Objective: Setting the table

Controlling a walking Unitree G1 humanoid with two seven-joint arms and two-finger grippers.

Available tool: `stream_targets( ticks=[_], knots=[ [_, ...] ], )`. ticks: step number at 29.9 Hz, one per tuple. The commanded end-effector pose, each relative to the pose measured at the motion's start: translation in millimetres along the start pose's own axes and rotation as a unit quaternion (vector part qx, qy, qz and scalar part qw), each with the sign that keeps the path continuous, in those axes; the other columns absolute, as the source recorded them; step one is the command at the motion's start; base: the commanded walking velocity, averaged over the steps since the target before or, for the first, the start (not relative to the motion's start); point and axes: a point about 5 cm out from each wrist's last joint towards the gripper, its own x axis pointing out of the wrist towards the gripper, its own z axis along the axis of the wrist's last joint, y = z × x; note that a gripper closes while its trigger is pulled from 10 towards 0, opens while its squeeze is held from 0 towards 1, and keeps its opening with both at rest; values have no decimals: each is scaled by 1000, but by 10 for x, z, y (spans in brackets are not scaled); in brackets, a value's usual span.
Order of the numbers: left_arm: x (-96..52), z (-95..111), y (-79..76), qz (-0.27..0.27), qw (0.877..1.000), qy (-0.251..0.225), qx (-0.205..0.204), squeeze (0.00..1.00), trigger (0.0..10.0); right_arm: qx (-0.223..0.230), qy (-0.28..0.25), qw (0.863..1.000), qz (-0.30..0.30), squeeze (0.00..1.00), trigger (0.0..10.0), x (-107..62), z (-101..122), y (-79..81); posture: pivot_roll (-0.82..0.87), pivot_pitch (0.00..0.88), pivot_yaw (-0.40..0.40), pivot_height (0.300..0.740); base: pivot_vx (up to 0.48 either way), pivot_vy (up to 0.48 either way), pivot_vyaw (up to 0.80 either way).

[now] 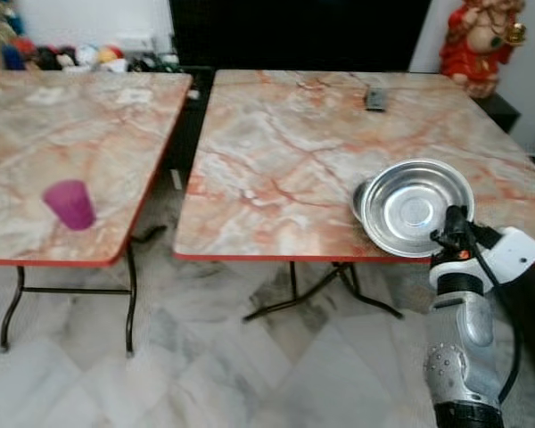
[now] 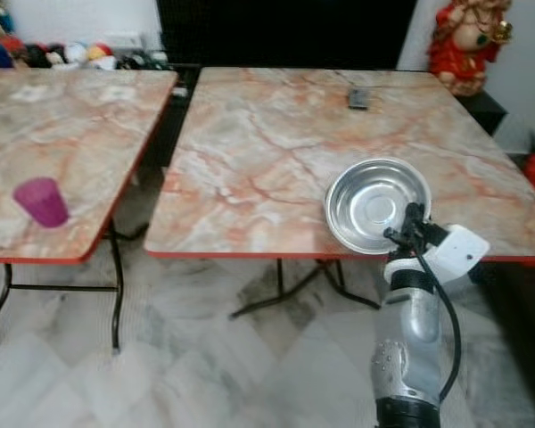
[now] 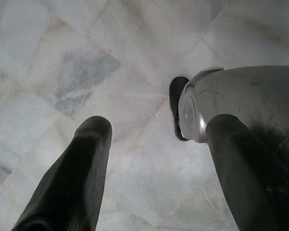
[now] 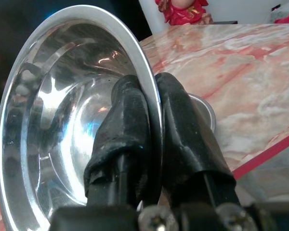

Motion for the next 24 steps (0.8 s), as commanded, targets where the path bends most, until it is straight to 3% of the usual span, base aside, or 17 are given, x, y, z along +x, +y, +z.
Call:
stream_targets(
  ticks=[1,8,20,24],
  knots=[
    [-34,-104,7,-2,1000,15,-12,0,10000,6,1,1000,2,0,10000,16,-1,51,12,108,-22,740,285,0,0],
    [-35,-110,5,-1,1000,16,-13,0,10000,8,6,1000,-2,0,10000,27,-24,70,14,109,-23,740,351,0,-629],
    [-35,-110,4,-1,1000,16,-12,0,10000,9,2,1000,-2,0,10000,45,-28,115,17,104,-22,740,379,0,0],
    [-35,-111,2,-3,1000,17,-10,0,10000,7,-3,1000,-9,0,10000,65,-15,113,19,101,-22,740,0,0,0]
  ],
)
